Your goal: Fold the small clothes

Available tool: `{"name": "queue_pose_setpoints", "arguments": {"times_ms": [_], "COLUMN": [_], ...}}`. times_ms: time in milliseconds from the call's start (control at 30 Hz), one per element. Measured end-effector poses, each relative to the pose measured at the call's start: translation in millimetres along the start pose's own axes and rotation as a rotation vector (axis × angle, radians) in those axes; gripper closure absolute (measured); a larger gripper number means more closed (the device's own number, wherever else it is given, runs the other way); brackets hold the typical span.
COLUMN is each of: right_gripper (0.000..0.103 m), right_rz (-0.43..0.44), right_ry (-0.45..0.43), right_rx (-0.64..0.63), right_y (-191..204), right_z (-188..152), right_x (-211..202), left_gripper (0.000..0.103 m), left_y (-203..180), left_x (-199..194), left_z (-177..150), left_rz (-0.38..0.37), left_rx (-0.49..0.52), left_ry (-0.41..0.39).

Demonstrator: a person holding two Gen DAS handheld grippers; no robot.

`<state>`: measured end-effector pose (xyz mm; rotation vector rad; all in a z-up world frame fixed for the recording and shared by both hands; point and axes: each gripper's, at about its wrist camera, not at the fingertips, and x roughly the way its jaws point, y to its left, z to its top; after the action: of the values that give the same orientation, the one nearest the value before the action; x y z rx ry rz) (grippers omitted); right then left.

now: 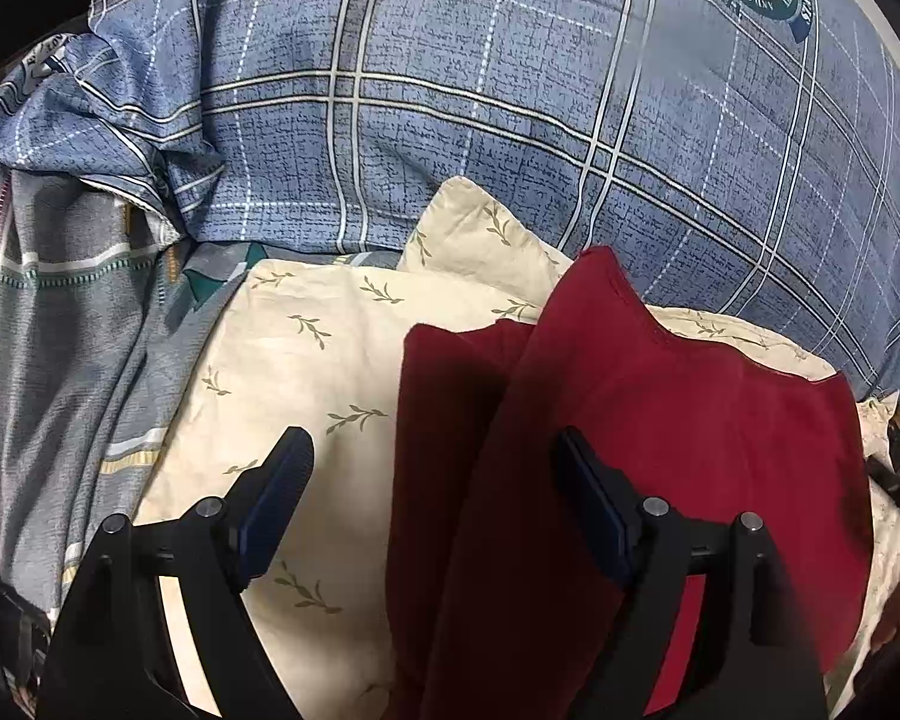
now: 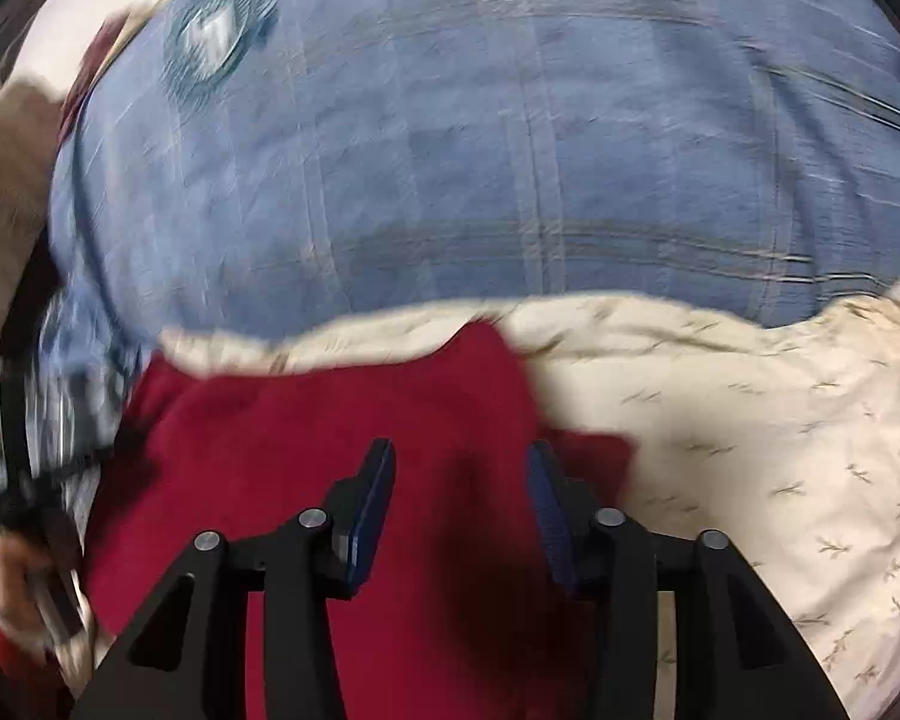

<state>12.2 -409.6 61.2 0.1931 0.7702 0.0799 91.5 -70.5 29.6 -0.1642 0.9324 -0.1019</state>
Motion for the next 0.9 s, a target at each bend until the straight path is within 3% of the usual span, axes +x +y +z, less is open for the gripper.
{"name": "queue_pose_setpoints", "arguments": {"times_ms": [33, 67, 133, 267, 367, 433, 500, 633, 800, 900], "right_gripper": [0.061, 0.069, 0.075, 0.065, 0.061, 0.061, 0.061, 0.062, 0.064, 0.064], "right_rz": [-0.021, -0.056, -0.057, -0.03, 0.07, 0.18, 0.268, 0.359, 0.292, 0.253], "right_ry": [0.03, 0.06, 0.099, 0.043, 0.017, 0.033, 0.049, 0.071, 0.133, 0.207], "right_rx": [0.008, 0.03, 0.085, 0.087, 0.035, 0.001, -0.04, -0.136, -0.24, -0.233], "right_y": [-2, -9, -24, -10, 22, 50, 81, 159, 226, 238], "right_z": [-3, -6, -14, -12, -12, -10, -6, 13, 22, 17], "right_x": [10, 22, 33, -1, -19, -18, -4, 27, 88, 129], "left_gripper": [0.021, 0.021, 0.021, 0.021, 0.021, 0.021, 0.021, 0.021, 0.019, 0.018], "left_y": [1, 3, 6, 15, 17, 18, 22, 29, 32, 32], "left_x": [-5, -10, -23, -59, -84, -90, -91, -76, -55, -51], "left_z": [-1, -1, -3, -18, -35, -47, -65, -84, -89, -86], "left_rz": [0.0, -0.002, -0.015, -0.055, -0.063, -0.061, -0.069, -0.05, -0.028, -0.028], "left_rx": [-0.005, -0.01, -0.022, -0.019, 0.002, 0.013, 0.003, -0.03, -0.039, -0.056], "left_ry": [-0.006, -0.012, -0.027, -0.026, -0.037, -0.036, -0.018, 0.032, 0.049, 0.043]}}
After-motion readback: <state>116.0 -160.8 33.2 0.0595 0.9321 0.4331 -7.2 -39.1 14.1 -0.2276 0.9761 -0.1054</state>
